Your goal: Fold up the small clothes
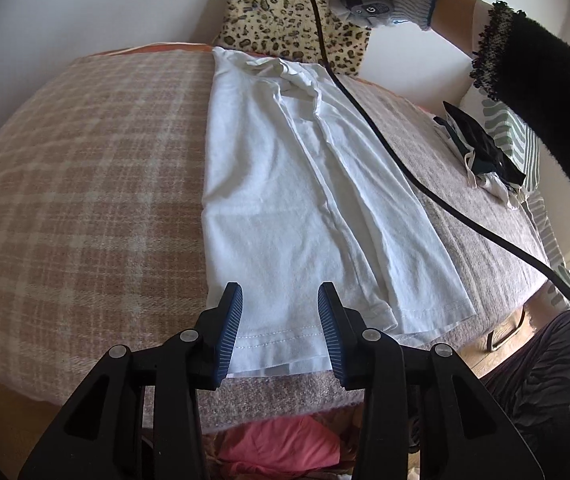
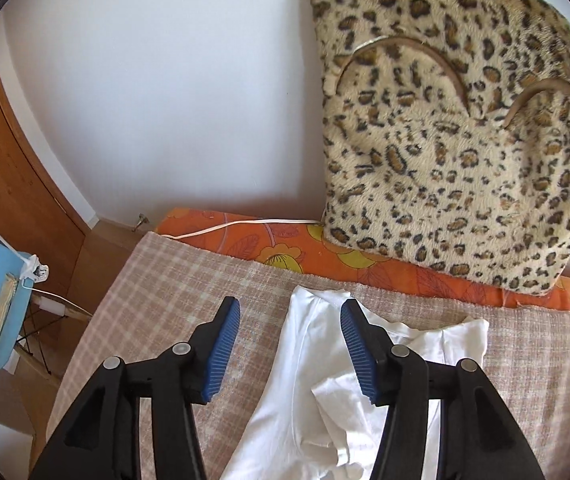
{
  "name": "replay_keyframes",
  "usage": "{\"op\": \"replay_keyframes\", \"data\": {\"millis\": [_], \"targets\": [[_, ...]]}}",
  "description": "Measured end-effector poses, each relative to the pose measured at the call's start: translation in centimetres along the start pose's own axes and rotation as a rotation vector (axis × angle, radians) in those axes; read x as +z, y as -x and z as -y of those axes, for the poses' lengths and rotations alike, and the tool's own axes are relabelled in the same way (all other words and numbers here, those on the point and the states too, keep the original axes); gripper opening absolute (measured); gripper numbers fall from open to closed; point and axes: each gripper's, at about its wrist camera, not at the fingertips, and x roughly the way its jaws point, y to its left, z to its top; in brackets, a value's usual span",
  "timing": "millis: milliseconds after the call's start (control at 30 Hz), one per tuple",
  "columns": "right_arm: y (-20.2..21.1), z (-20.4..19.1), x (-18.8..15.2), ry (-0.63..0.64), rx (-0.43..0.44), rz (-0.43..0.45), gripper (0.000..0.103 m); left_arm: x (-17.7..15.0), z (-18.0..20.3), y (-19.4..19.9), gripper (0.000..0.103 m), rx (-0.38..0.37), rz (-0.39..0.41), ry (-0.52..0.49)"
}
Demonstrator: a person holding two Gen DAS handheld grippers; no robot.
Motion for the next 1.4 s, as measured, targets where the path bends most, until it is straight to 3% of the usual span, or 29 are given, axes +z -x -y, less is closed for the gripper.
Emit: {"op": "replay_keyframes", "data": {"millis": [167,367,467,700,933,1267,1367,1400], "targets": [[4.9,-0.3,-1.2,0.027,-0.006,0.031,0.06,-0.4,0.8,0.4,0.038,0.022,0.016,-0.051],[10.1,0.3,-5.5,0.041,-0.014,0.061,0.064,-0.3,1.7,1.3,0.038,0.027,0.049,-0.097],[12.8,1.0,-9.0,0.057,-0.034,0.07,0.065,0.1,1.1,2.0,0.038,0.022,0.062,-0.082],[17.4,3.7,-20.5,0.049,-0.029,0.002,0.064,1.3,-1.7,3.3,0.038,0.005,0.062,-0.037],[17.6,6.2,-30.3,-0.04,0.027,-0.112,0.064,1.2,-3.7,2.7,0.038,-0.097,-0.046,0.018],[16.5,7.3,-37.1,-0.139,0.189,-0.183,0.064,-0.3,-4.8,0.5,0.038,-0.154,-0.135,0.128],[15.6,6.9,-37.9,-0.13,0.207,-0.208,0.063,-0.3,-4.4,0.3,0.033,-0.157,-0.133,0.115],[15.4,6.8,-38.1,-0.13,0.216,-0.215,0.063,-0.3,-4.1,0.2,0.014,-0.159,-0.132,0.099]]}}
